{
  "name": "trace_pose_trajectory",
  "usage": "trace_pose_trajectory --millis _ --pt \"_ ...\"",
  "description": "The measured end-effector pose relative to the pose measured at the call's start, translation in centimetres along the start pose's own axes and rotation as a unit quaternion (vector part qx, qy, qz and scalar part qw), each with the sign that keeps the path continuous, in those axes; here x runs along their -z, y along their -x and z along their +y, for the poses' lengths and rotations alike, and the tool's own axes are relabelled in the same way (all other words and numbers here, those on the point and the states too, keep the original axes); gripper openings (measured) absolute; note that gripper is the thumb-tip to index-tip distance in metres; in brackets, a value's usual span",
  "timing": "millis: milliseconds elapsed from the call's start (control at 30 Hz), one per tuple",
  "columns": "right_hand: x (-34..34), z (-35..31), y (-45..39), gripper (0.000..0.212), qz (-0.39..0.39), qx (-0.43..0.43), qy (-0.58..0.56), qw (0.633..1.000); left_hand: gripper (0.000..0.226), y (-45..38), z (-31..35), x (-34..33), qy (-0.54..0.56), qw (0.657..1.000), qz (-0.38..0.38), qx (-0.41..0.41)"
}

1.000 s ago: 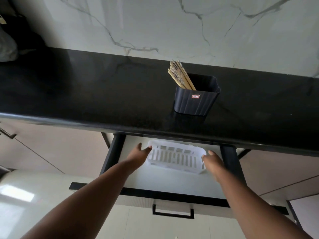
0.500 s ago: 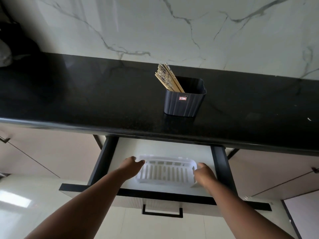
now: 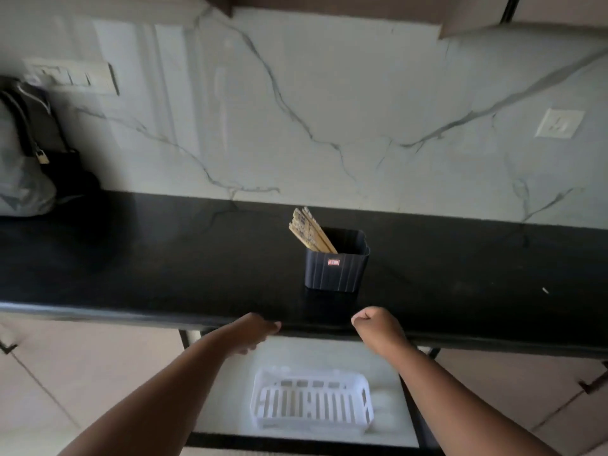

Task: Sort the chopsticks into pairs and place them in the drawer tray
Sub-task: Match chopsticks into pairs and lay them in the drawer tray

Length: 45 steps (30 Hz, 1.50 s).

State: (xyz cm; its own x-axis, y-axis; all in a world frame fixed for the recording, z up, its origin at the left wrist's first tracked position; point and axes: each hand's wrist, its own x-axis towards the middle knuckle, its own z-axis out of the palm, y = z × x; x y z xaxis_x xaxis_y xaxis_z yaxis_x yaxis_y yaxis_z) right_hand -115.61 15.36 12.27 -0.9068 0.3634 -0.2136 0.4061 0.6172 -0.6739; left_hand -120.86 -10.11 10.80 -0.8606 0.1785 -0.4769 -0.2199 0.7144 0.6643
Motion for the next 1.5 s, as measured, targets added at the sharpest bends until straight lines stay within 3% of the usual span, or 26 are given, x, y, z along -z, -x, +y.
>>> trace_pose_trajectory --millis 133,267,467,667,1033,1167,1233,1300,1367,1433,1500 --pt "3.9 -4.6 -2.1 0.019 0.066 0.062 -0.092 0.992 0.047 -0.8 6.4 2.6 0.167 0.985 0.045 -0.027" --pt "6.4 -5.9 -6.6 0.015 0.1 0.097 -0.141 0.98 0.081 -4.0 11.7 3.5 0.357 0.931 0.06 -0.045" --pt "7.2 -5.6 -13.6 0.065 -0.004 0.036 -0.237 0.971 0.103 -9.0 14.9 2.7 0.487 0.869 0.067 -0.056" --pt "5.4 -5.9 -16.1 0.061 -0.09 0.007 -0.276 0.957 0.12 -10.1 14.0 0.9 0.525 0.847 0.008 -0.077" --pt "1.0 -4.7 -10.1 0.064 -0.035 0.021 -0.294 0.955 0.127 -7.4 8.6 1.0 0.496 0.847 -0.124 -0.146" --pt "0.7 -5.5 -8.3 0.066 -0.011 -0.003 -0.272 0.962 0.124 -7.0 7.1 1.5 0.482 0.854 -0.131 -0.146" --pt "0.8 -6.2 -7.8 0.071 0.025 -0.02 -0.21 0.977 0.122 -7.3 6.7 1.8 0.462 0.867 -0.117 -0.146" --pt "1.2 -7.1 -6.5 0.073 0.142 0.047 -0.055 0.987 0.117 -7.9 6.2 2.1 0.441 0.882 -0.088 -0.139" --pt "0.9 -8.3 -5.3 0.056 0.263 0.202 0.056 0.942 0.109 -8.6 5.5 2.4 0.411 0.902 -0.036 -0.123" --pt "0.2 -10.2 -4.3 0.03 0.246 0.304 0.061 0.918 0.095 -9.1 4.9 2.9 0.329 0.937 0.04 -0.109" --pt "-1.2 -12.1 -3.4 0.02 0.173 0.331 0.055 0.926 0.075 -10.1 3.8 3.2 0.085 0.983 0.11 -0.116"
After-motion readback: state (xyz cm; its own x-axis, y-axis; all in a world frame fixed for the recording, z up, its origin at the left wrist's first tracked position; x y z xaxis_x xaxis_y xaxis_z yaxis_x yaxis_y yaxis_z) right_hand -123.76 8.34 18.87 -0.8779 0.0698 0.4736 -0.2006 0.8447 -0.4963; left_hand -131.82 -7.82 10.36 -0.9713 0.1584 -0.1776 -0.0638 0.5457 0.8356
